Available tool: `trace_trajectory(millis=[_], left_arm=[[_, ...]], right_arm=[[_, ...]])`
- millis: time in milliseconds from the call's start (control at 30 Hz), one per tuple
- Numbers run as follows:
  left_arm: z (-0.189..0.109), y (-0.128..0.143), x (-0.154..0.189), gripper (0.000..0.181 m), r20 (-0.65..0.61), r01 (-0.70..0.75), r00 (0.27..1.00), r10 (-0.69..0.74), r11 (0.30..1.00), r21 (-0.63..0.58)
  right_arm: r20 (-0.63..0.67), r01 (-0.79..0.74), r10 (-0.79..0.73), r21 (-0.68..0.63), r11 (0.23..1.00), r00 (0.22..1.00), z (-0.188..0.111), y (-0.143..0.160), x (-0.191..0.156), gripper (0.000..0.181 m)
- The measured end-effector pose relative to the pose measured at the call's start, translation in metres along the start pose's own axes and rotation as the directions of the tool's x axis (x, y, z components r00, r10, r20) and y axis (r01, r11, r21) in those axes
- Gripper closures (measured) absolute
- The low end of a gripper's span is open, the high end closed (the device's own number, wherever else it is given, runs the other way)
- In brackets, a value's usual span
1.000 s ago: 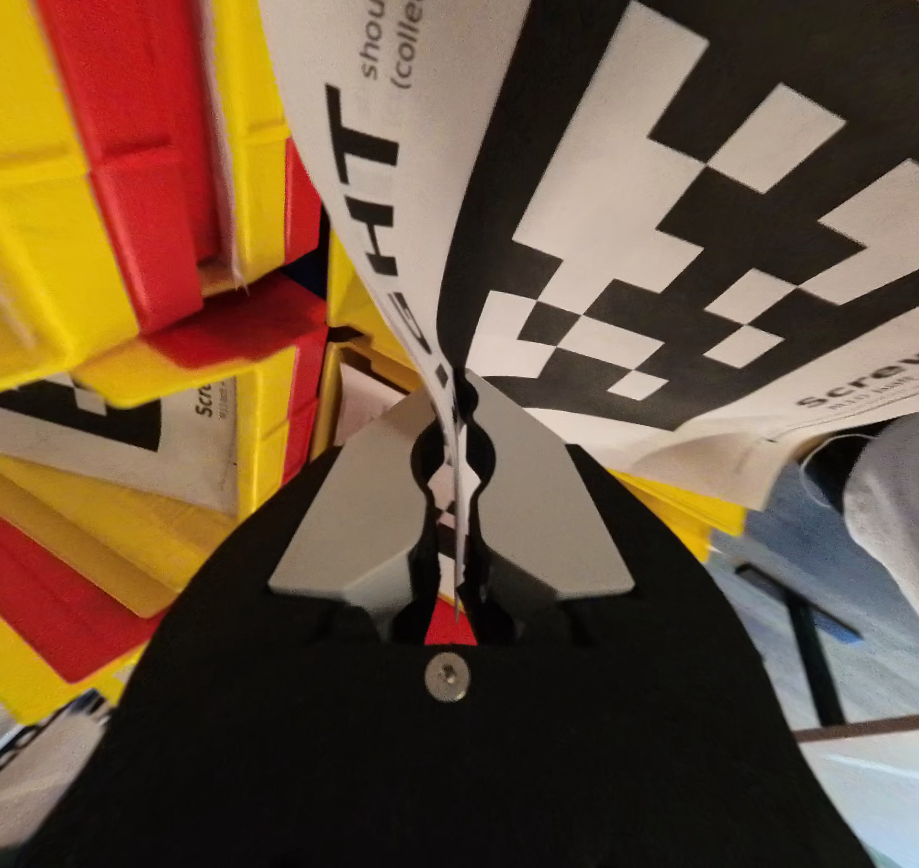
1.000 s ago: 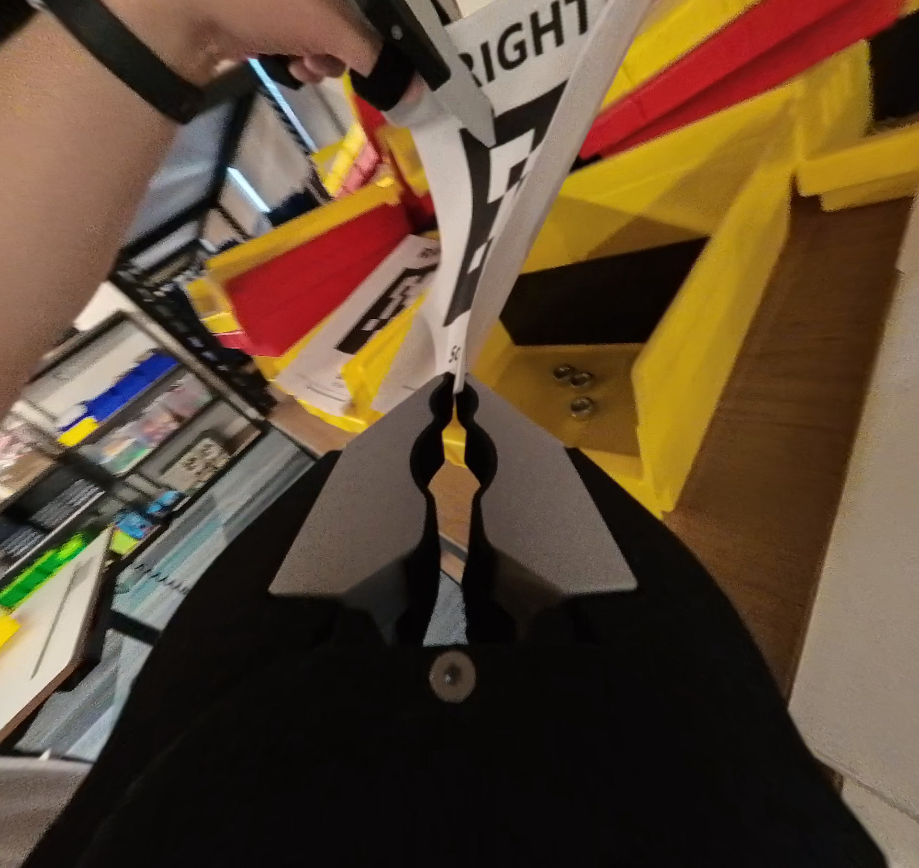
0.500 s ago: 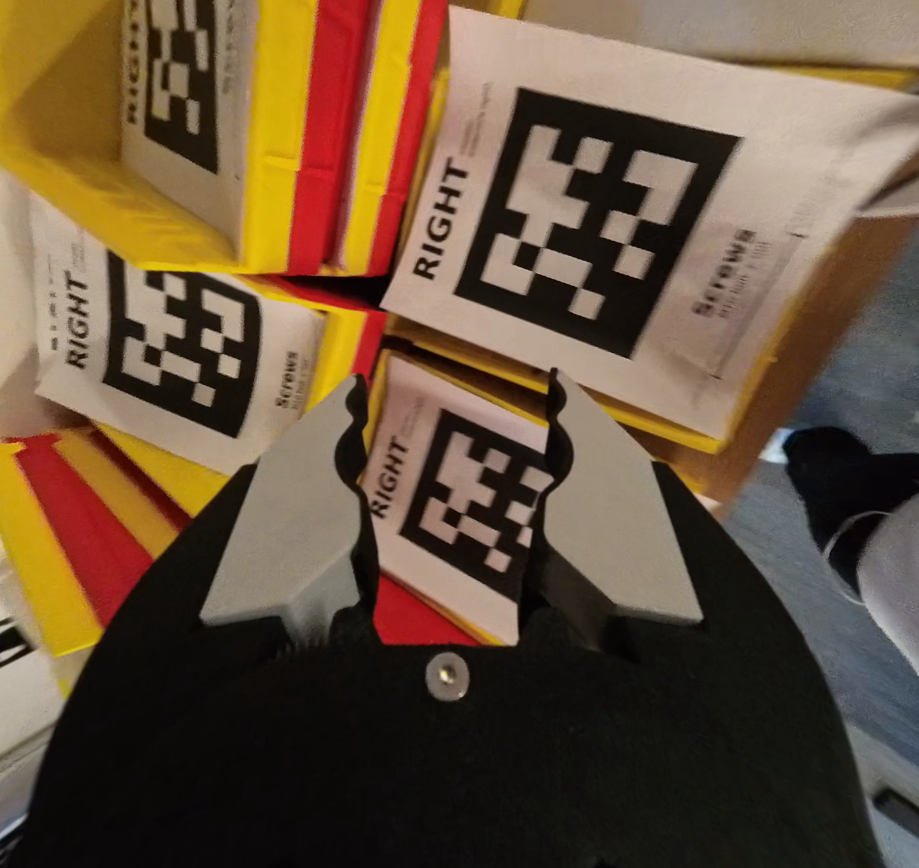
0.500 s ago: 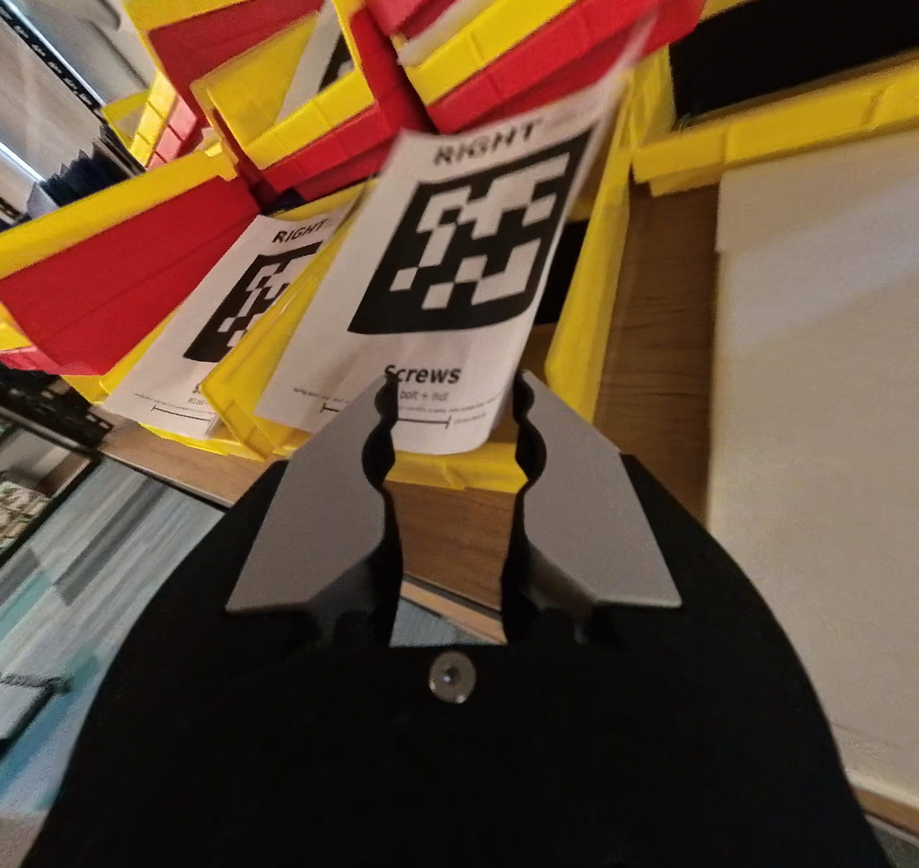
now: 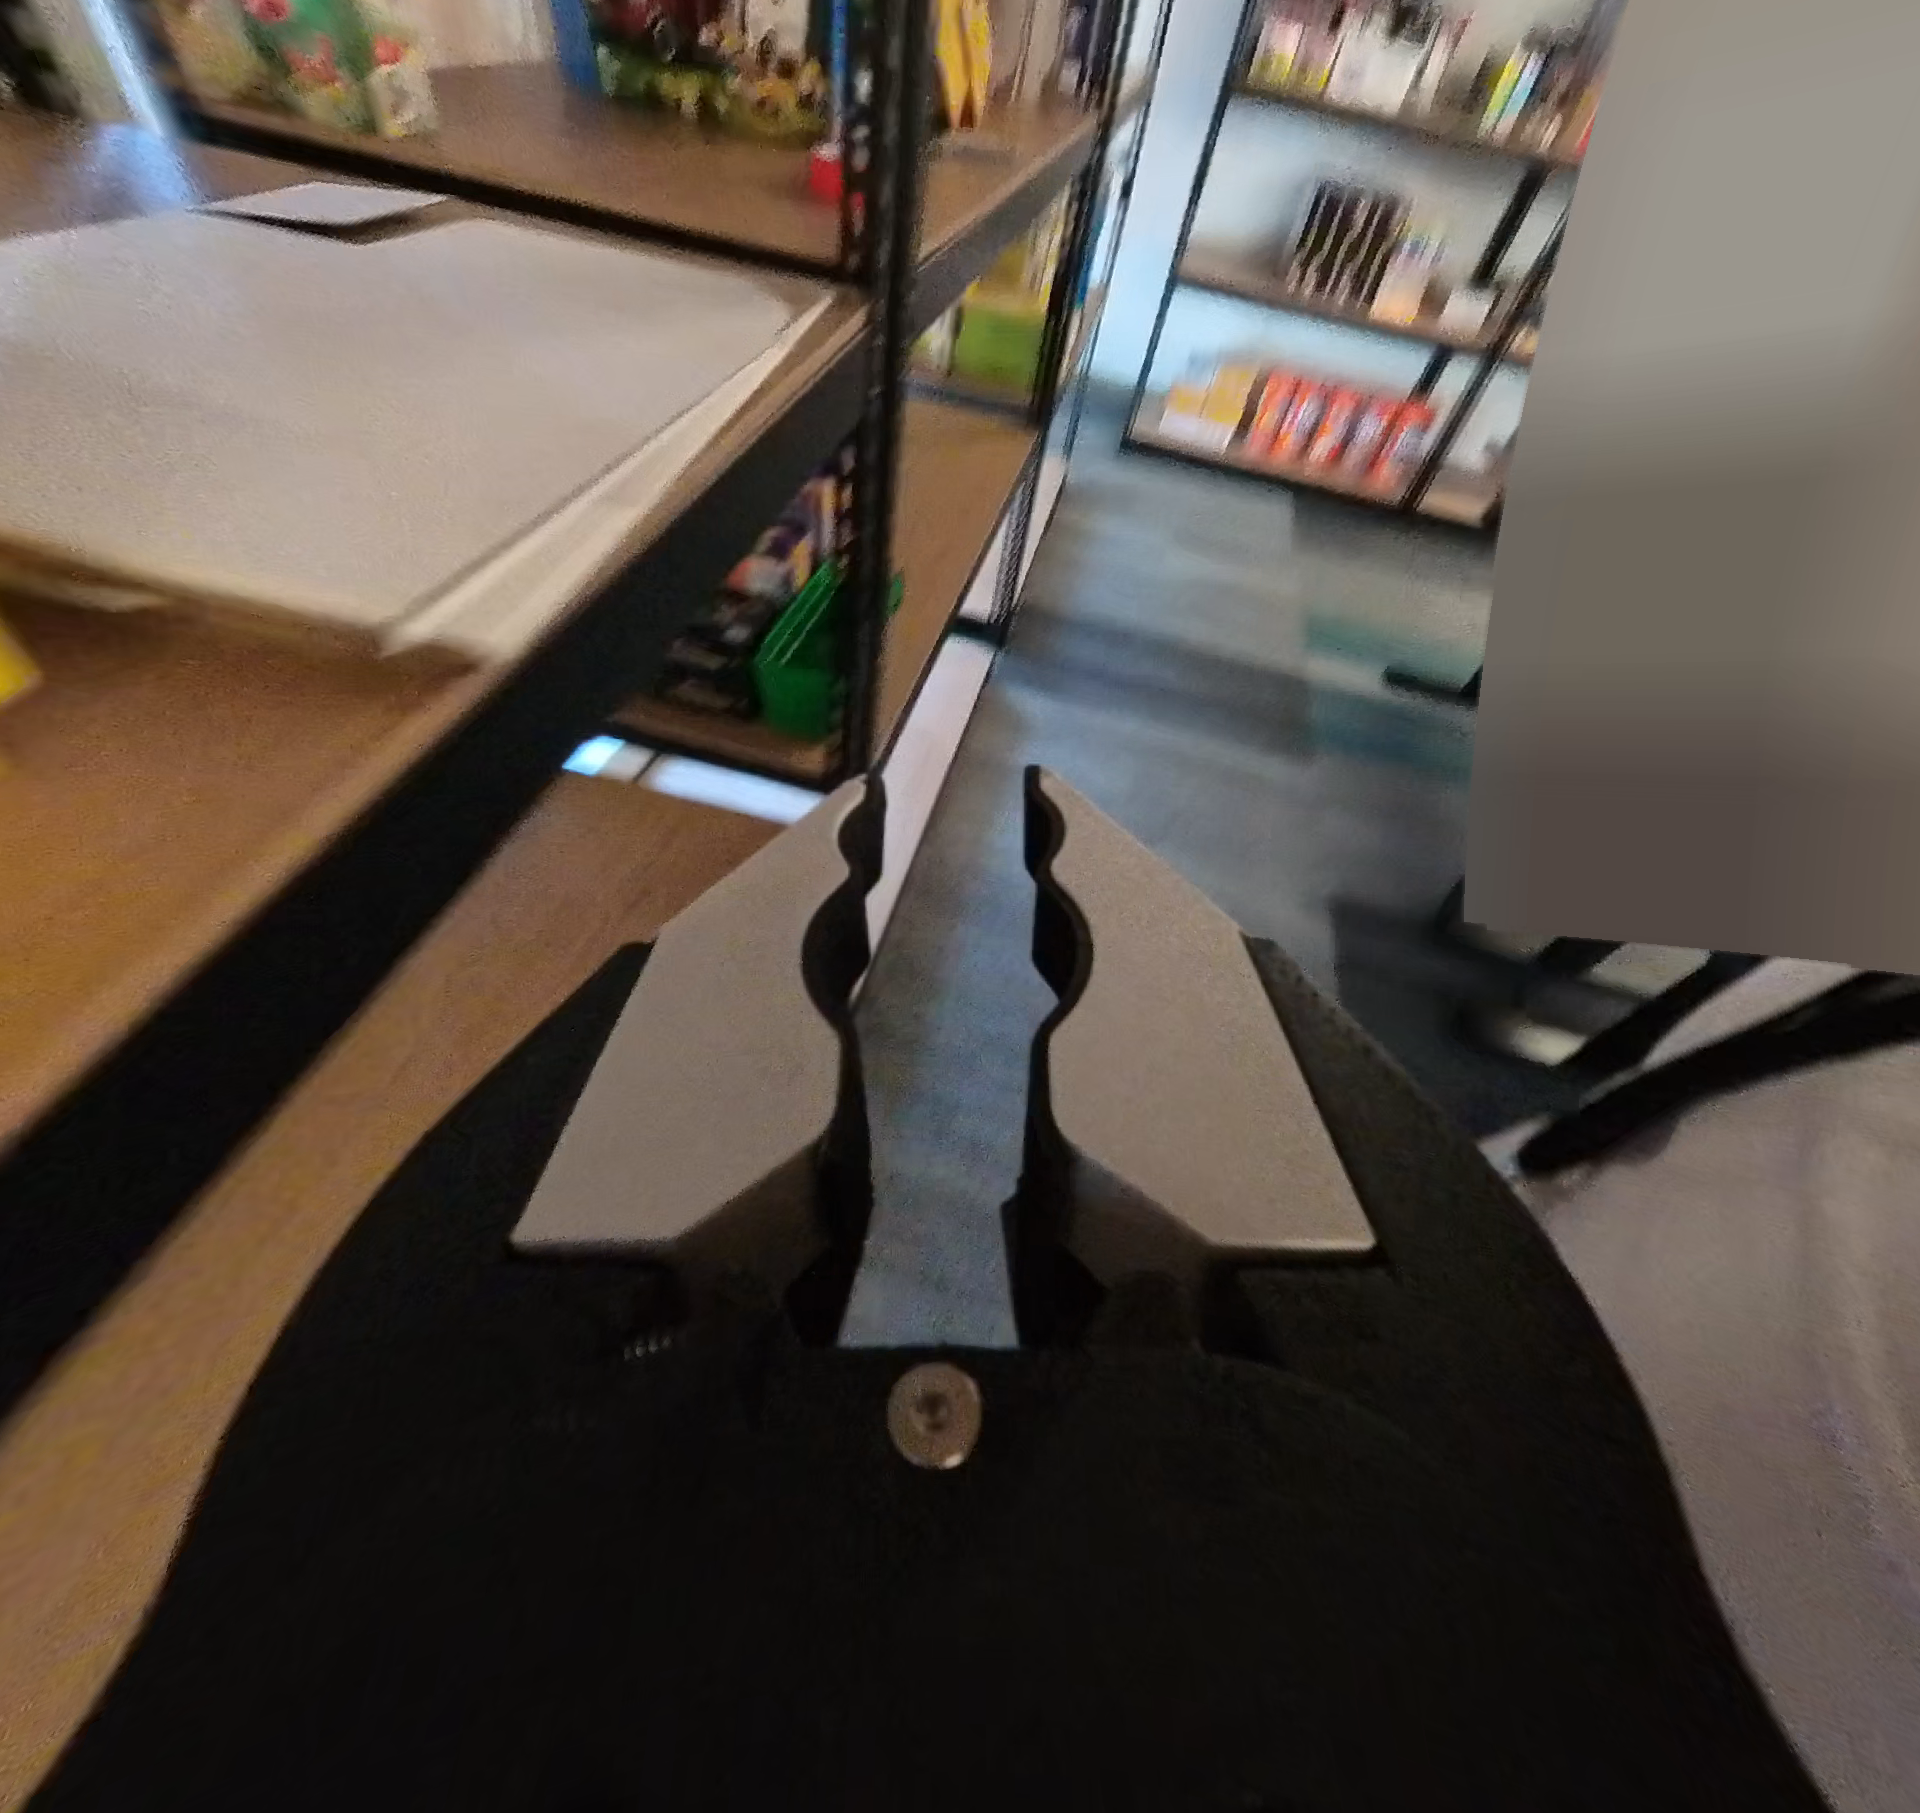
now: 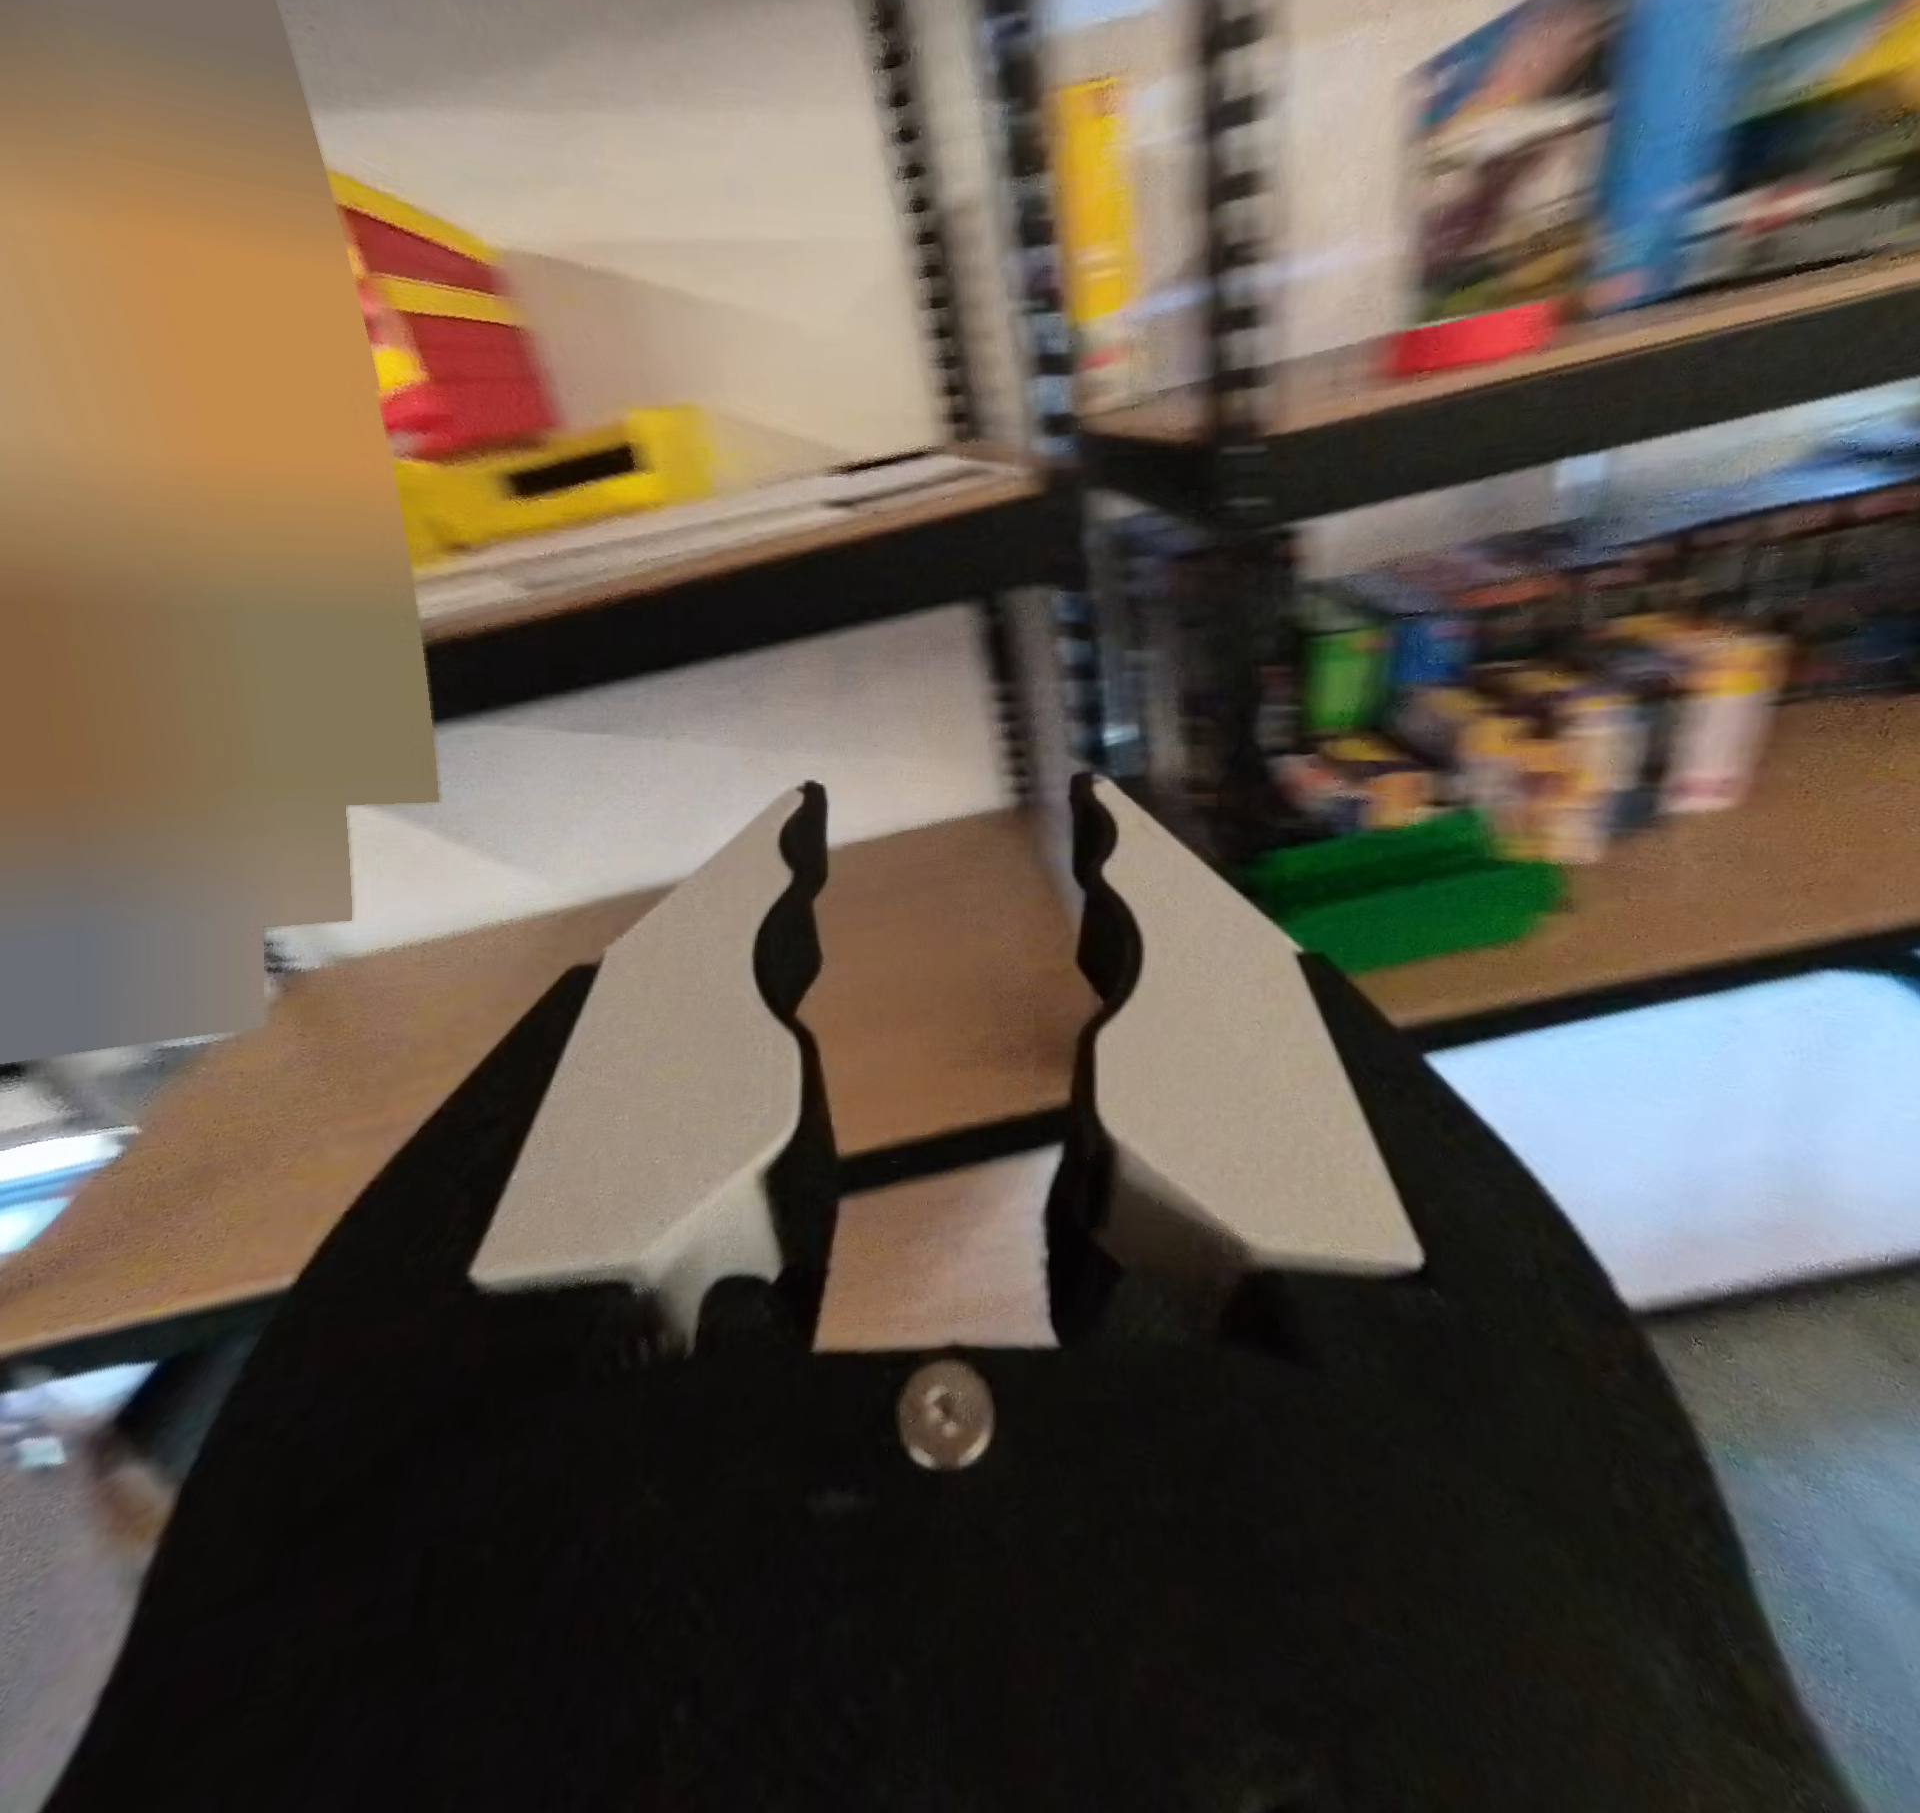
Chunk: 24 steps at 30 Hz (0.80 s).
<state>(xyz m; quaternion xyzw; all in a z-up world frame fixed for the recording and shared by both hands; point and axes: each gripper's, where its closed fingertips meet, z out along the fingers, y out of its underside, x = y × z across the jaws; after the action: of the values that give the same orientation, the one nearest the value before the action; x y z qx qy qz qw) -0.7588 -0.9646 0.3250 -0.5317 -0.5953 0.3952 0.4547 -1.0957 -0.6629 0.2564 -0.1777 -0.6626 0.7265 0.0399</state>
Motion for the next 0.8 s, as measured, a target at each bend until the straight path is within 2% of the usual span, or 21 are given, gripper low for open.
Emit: trace_trajectory(millis=[67,133,167,200,233,300,333,367,400,500,567,667,733,800], left_arm=[[0.066,-0.002,0.025,0.173,-0.024,0.024,0.999,-0.022,0.996,0.087],[0.115,-0.003,0.029,0.173,0.039,0.027,0.999,-0.033,0.99,0.138],[0.131,-0.001,0.023,0.174,0.11,0.006,0.994,-0.022,0.99,0.138],[0.138,0.003,0.006,0.174,0.242,-0.035,0.97,0.005,0.992,0.119],[0.133,0.005,-0.016,0.176,0.406,-0.083,0.913,0.038,0.992,0.094],[0.094,0.003,-0.06,0.181,0.676,-0.165,0.727,0.121,0.986,0.001],[0.069,0.002,-0.079,0.181,0.763,-0.162,0.632,0.138,0.986,-0.045],[0.046,0.003,-0.096,0.181,0.812,-0.121,0.568,0.134,0.99,-0.078],[0.028,0.006,-0.109,0.181,0.835,-0.061,0.538,0.12,0.993,-0.103],[0.007,0.0,-0.132,0.181,0.834,0.051,0.536,0.128,0.982,-0.183],[0.005,-0.015,-0.148,0.181,0.835,0.012,0.508,0.212,0.967,-0.253],[0.007,-0.009,-0.18,0.181,0.837,0.074,0.471,0.279,0.932,-0.353],[0.008,-0.013,-0.197,0.181,0.862,0.089,0.424,0.28,0.934,-0.347],[0.009,-0.021,-0.209,0.181,0.889,0.083,0.391,0.237,0.953,-0.29]], right_arm=[[-0.111,0.085,-0.082,0.021,0.996,0.991,-0.057,0.012,0.08,0.141],[-0.103,0.071,-0.073,-0.02,0.997,0.992,-0.087,0.019,0.135,0.141],[-0.087,0.072,-0.077,-0.057,0.996,0.993,-0.094,0.019,0.156,0.141],[-0.084,0.09,-0.098,-0.091,0.992,0.992,-0.099,0.016,0.176,0.141],[-0.089,0.116,-0.126,-0.113,0.987,0.988,-0.102,0.01,0.196,0.141],[-0.09,0.147,-0.159,-0.133,0.98,0.983,-0.1,-0.005,0.231,0.141],[-0.08,0.143,-0.154,-0.132,0.981,0.985,-0.096,-0.012,0.246,0.141],[-0.063,0.131,-0.139,-0.118,0.984,0.988,-0.09,-0.021,0.259,0.141],[-0.041,0.114,-0.118,-0.094,0.989,0.992,-0.083,-0.029,0.27,0.141],[0.017,0.048,-0.047,-0.026,0.999,0.999,-0.059,-0.05,0.294,0.143],[0.049,0.018,-0.017,-0.021,1.0,0.999,-0.043,-0.055,0.306,0.144],[0.064,0.0,0.003,-0.049,0.999,0.998,-0.026,-0.05,0.326,0.143],[0.057,-0.001,0.007,-0.093,0.996,0.998,-0.018,-0.042,0.344,0.143],[0.047,-0.007,0.013,-0.127,0.992,0.999,-0.01,-0.037,0.364,0.143]])
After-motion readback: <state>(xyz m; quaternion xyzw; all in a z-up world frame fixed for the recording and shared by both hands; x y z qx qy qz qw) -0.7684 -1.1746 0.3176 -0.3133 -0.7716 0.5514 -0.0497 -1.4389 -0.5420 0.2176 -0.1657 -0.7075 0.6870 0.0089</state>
